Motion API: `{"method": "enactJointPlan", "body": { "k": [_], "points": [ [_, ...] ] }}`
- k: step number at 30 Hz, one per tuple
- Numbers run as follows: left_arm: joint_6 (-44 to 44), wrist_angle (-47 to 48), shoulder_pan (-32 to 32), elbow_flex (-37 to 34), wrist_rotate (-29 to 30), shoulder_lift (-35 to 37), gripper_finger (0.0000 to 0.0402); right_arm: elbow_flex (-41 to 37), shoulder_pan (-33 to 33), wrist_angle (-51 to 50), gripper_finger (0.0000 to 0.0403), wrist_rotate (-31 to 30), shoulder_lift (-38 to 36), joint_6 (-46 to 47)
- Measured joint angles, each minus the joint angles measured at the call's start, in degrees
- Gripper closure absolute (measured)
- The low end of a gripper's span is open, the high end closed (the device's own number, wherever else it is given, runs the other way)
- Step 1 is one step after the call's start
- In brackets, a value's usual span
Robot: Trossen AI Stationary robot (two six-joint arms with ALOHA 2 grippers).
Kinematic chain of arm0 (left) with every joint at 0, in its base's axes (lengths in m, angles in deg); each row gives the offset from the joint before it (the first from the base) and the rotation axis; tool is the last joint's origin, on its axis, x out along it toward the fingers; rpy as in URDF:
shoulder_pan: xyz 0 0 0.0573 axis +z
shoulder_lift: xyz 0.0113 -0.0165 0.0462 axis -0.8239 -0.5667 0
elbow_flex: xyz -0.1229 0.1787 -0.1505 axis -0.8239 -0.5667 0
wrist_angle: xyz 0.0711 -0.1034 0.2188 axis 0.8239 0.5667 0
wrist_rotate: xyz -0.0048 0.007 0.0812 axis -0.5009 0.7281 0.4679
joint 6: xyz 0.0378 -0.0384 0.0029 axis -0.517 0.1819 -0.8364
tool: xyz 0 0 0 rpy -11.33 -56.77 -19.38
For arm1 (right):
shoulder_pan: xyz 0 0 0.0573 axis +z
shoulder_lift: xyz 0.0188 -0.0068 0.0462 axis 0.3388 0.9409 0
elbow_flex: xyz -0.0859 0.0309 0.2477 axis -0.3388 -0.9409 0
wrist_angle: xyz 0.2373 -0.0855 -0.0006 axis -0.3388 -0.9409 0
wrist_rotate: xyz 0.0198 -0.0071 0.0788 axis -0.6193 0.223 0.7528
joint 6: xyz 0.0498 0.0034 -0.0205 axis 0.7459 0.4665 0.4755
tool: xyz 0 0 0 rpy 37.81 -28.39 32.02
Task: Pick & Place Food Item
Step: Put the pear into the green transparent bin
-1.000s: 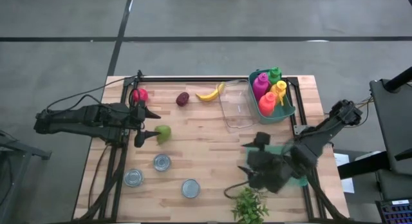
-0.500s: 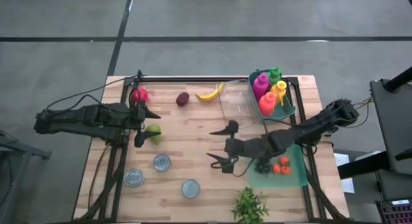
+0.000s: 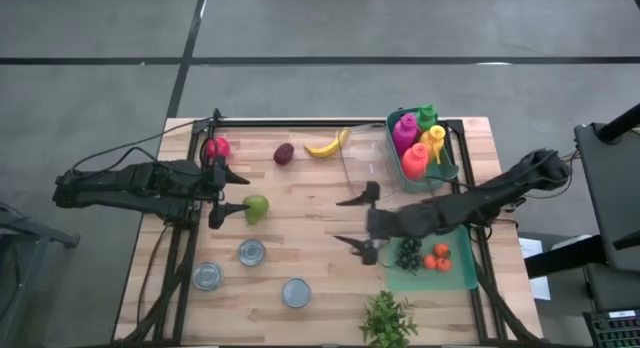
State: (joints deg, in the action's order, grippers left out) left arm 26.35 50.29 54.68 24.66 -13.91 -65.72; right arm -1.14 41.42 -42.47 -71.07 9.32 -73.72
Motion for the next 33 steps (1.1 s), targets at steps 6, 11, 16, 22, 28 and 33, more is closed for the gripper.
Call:
{"method": "enactJointPlan", "body": {
  "k": [6, 11, 16, 22, 28, 33],
  "points": [
    [0.0, 0.0, 0.0, 0.0, 0.0, 0.0, 0.0058, -9.5, 3.4, -0.5, 0.0044, 2.7, -11.6, -3.3],
    [0.0, 0.0, 0.0, 0.0, 0.0, 0.0, 0.0058, -16.0, 4.5, 0.0, 0.0044, 2.6, -21.0, 2.1],
    [0.0, 0.0, 0.0, 0.0, 0.0, 0.0, 0.0058, -20.5, 4.4, -0.1, 0.0044, 2.1, -27.3, 6.2],
    [0.0, 0.0, 0.0, 0.0, 0.0, 0.0, 0.0058, -22.0, 4.3, 0.0, 0.0044, 2.2, -30.9, 4.5],
    [0.0, 0.0, 0.0, 0.0, 0.0, 0.0, 0.0058, -22.0, 4.4, -0.1, 0.0044, 2.3, -30.9, 5.1],
    [-0.8, 0.0, 0.0, 0.0, 0.0, 0.0, 0.0058, -22.1, 4.4, -0.2, 0.0044, 2.3, -29.9, 3.9]
  ]
}}
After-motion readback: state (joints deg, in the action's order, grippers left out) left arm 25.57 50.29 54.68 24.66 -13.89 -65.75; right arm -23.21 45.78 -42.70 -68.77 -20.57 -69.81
